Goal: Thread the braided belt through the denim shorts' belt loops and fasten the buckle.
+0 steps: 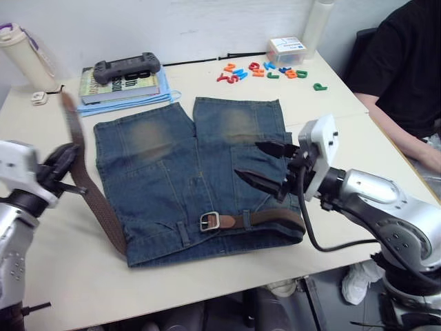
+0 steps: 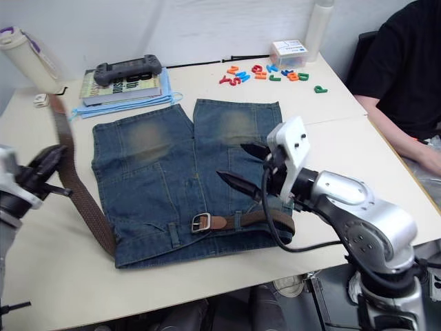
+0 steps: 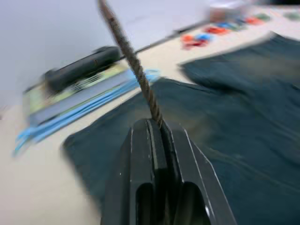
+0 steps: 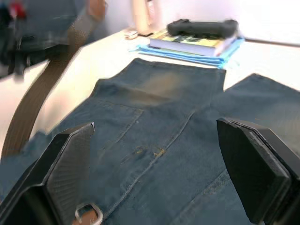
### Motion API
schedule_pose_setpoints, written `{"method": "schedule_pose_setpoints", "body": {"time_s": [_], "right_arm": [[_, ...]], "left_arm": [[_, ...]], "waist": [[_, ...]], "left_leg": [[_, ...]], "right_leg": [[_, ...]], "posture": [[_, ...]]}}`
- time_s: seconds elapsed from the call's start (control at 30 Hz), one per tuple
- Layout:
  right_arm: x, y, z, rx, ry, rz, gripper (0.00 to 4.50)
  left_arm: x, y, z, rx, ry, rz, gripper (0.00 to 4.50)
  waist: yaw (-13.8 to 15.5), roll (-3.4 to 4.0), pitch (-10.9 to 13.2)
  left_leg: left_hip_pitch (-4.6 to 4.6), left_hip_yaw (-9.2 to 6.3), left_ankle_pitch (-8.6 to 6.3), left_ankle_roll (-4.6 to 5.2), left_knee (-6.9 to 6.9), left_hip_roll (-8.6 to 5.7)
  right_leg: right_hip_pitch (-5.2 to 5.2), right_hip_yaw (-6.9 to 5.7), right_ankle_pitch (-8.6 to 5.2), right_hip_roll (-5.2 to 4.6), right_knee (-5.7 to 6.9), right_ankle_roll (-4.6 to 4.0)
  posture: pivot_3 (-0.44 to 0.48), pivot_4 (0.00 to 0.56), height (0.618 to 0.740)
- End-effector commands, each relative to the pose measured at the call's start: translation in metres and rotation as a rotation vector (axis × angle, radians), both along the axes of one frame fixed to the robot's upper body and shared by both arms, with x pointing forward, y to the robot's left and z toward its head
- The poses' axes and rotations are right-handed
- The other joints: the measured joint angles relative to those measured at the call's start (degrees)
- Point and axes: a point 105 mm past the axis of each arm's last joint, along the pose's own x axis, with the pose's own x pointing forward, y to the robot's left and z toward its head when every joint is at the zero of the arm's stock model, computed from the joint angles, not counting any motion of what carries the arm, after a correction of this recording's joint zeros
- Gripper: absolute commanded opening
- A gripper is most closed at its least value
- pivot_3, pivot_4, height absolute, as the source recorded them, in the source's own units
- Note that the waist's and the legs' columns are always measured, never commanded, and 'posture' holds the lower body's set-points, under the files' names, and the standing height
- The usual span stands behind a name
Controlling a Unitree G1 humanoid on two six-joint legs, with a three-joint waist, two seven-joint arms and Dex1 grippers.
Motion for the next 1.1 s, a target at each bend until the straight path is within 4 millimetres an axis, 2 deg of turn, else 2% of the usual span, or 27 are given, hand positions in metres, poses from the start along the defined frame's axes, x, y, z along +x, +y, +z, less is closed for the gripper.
{"method": "schedule_pose_setpoints", "body": {"time_s": [0.03, 0.13, 0.23, 0.43, 0.57, 0.7, 0.87, 1.1], "right_arm": [[-0.002, 0.014, 0.007, 0.127, 0.104, 0.036, 4.50], [-0.009, 0.025, 0.006, 0.186, 0.193, 0.093, 4.50], [-0.020, 0.035, 0.001, 0.267, 0.316, 0.160, 4.50], [-0.024, 0.045, -0.017, 0.390, 0.557, 0.145, 4.50], [-0.025, 0.052, -0.020, 0.491, 0.699, 0.132, 4.50], [-0.021, 0.054, -0.029, 0.513, 0.786, 0.092, 4.50], [-0.018, 0.044, -0.039, 0.515, 0.829, 0.036, 4.50], [-0.022, 0.038, -0.042, 0.498, 0.836, 0.033, 4.50]], "left_arm": [[-0.013, -0.046, -0.004, 0.303, -0.111, -0.185, 0.05], [-0.018, -0.068, -0.014, 0.447, -0.177, -0.260, 0.05], [-0.020, -0.079, -0.023, 0.547, -0.250, -0.282, 0.05], [-0.023, -0.095, -0.032, 0.651, -0.336, -0.338, 0.05], [-0.019, -0.094, -0.031, 0.699, -0.375, -0.327, 0.05], [-0.016, -0.091, -0.026, 0.715, -0.418, -0.299, 0.05], [-0.016, -0.086, -0.024, 0.710, -0.423, -0.272, 0.05], [-0.019, -0.083, -0.025, 0.717, -0.413, -0.274, 0.05]], "waist": [[-0.3, 0.00, 0.0], [-0.3, 0.08, 0.0], [-0.1, 0.08, 0.0], [-0.1, 0.08, 0.0], [-0.2, 0.08, 0.0], [-0.3, 0.08, 0.0], [-0.3, 0.07, 0.0], [-0.2, 0.07, 0.0]], "left_leg": [[-0.02, 0.12, -0.01, -0.01, -0.03, 0.04], [-0.19, 0.43, -0.01, -0.02, 0.00, 0.10], [-0.20, 0.47, -0.01, -0.01, 0.10, 0.10], [-0.15, 0.58, -0.01, 0.01, 0.21, 0.09], [-0.07, 0.59, 0.00, 0.01, 0.22, 0.09], [-0.04, 0.63, 0.01, 0.02, 0.28, 0.08], [-0.06, 0.63, 0.01, 0.03, 0.26, 0.08], [-0.05, 0.64, 0.00, 0.04, 0.32, 0.09]], "right_leg": [[-0.15, -0.01, 0.00, 0.00, 0.00, 0.00], [-0.48, 0.01, 0.00, 0.00, 0.12, -0.01], [-0.48, 0.05, 0.01, -0.01, 0.20, -0.02], [-0.47, 0.15, 0.05, 0.00, 0.37, 0.02], [-0.45, 0.16, 0.06, 0.00, 0.46, 0.02], [-0.45, 0.22, 0.08, 0.01, 0.54, 0.04], [-0.46, 0.21, 0.08, 0.01, 0.53, 0.04], [-0.44, 0.23, 0.08, 0.01, 0.55, 0.05]], "posture": [[0.000, 0.150, 0.730], [0.000, 0.150, 0.730], [0.000, 0.150, 0.730], [0.000, 0.150, 0.730], [0.000, 0.150, 0.730], [0.000, 0.150, 0.730], [0.000, 0.150, 0.730], [0.000, 0.150, 0.730]]}}
